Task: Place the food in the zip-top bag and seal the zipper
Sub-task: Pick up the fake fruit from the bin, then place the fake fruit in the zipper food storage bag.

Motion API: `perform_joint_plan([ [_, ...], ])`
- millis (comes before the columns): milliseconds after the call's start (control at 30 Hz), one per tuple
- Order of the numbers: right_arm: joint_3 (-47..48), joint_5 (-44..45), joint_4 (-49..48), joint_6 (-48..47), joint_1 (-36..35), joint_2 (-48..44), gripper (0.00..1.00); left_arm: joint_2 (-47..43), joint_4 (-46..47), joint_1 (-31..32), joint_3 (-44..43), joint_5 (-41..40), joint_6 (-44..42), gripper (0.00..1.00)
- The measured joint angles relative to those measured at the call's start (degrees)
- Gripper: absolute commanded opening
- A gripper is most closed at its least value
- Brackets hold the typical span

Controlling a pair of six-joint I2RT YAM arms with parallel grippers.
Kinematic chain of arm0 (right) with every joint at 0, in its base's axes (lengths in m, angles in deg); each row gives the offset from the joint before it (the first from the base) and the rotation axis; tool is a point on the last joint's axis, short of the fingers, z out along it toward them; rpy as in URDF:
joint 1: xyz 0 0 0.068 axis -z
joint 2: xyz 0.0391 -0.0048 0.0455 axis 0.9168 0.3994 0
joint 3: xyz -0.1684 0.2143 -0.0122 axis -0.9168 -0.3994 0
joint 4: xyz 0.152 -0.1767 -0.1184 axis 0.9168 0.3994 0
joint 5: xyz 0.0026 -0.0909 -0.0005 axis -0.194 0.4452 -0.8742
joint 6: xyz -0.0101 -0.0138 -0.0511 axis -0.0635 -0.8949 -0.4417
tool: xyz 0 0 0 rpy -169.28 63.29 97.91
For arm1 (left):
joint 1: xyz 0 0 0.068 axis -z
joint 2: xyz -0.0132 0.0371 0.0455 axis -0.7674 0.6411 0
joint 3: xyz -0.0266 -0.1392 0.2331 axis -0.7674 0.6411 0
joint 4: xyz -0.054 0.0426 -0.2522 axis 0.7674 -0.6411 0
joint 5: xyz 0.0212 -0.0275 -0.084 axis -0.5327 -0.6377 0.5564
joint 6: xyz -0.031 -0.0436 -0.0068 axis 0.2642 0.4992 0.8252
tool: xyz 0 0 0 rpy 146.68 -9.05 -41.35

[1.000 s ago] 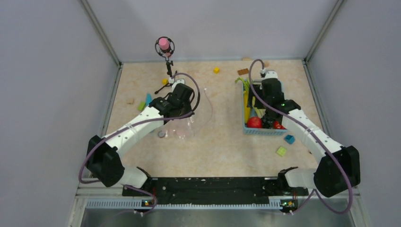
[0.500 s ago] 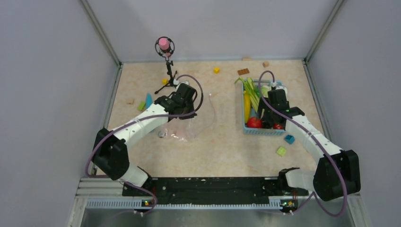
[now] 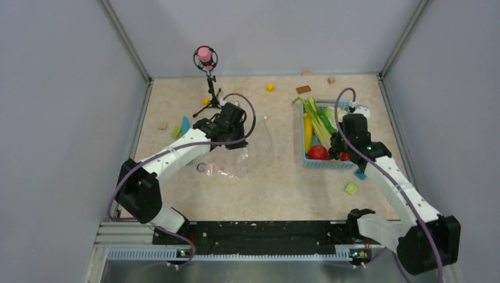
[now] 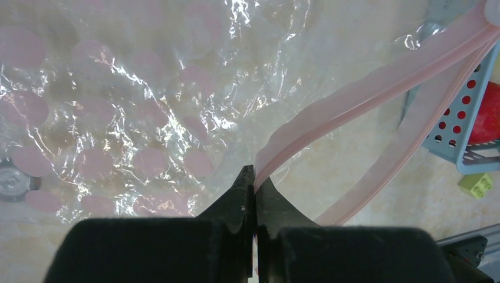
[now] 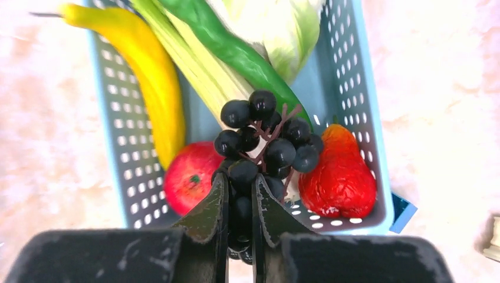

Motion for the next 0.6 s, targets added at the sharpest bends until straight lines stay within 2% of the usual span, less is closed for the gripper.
perform_joint_plan([
  [167,-0.5,-5.4,-3.1,-1.9,0.0,-13.0,0.0,0.0,0.2,0.0,0.0,3.1,-0.6,0.0],
  [333,-1.4,-25.7,-11.7,-3.0,-0.1,-21.9,0.0,0.0,0.9,0.0,0.0,7.3,-0.8,0.0],
  [433,-1.9,-36.9,-18.0,-2.0,-1.4,-21.2,0.0,0.0,1.4,0.0,0.0,9.2,-0.8,0.0],
  [600,-1.7,-44.5,-26.5,-0.9,-9.4,-14.1,0.0,-0.6,1.8,0.1,0.0,10.9,-0.7,0.0],
])
